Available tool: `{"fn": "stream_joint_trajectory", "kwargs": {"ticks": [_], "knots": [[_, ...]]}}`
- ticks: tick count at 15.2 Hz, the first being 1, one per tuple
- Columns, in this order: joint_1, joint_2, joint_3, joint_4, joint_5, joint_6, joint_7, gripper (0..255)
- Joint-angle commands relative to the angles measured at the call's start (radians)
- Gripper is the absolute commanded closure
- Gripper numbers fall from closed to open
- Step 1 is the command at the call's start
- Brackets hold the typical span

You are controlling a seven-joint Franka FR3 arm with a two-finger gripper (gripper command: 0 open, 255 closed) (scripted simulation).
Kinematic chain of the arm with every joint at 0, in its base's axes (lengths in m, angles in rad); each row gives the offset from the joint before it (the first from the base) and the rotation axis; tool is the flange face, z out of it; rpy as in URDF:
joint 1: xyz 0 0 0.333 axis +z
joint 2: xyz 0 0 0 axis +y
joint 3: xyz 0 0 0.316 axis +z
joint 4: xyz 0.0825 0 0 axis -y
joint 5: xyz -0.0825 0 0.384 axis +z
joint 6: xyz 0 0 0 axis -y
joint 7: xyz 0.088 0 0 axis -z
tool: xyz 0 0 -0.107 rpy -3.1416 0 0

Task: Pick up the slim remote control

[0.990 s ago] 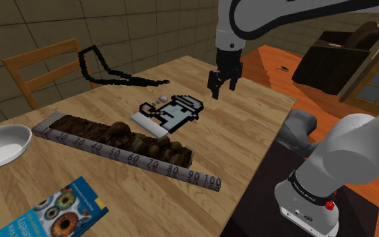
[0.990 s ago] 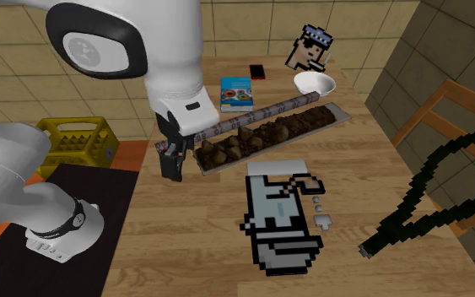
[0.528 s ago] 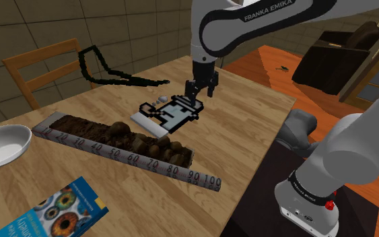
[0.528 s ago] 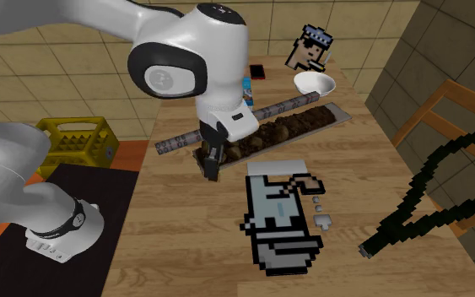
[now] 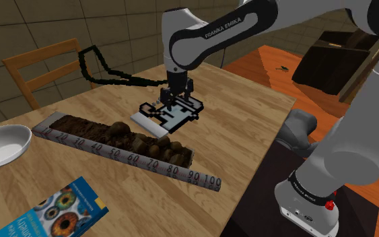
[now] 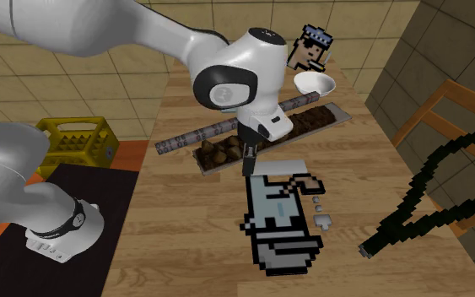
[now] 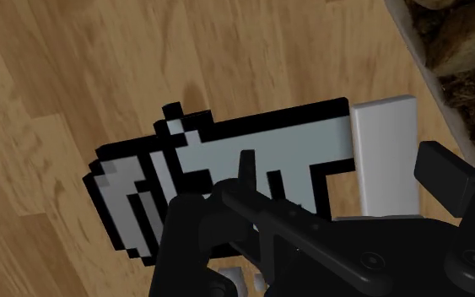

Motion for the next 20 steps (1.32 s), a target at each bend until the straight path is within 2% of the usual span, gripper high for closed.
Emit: {"fn": "stream_joint_trajectory", "kwargs": {"ticks": [1,7,12,13,20], "knots": [[0.014,0.082,0.005,0.075,-0.025,0.010,0.024,0],[0.069,0.315,0.000,0.307,-0.093,0.017,0.076,0],[0.128,0.520,-0.014,0.555,-0.136,-0.015,0.098,0],[0.133,0.539,-0.016,0.579,-0.138,-0.020,0.098,0],[0.138,0.591,-0.026,0.560,-0.152,0.050,0.107,0]]}}
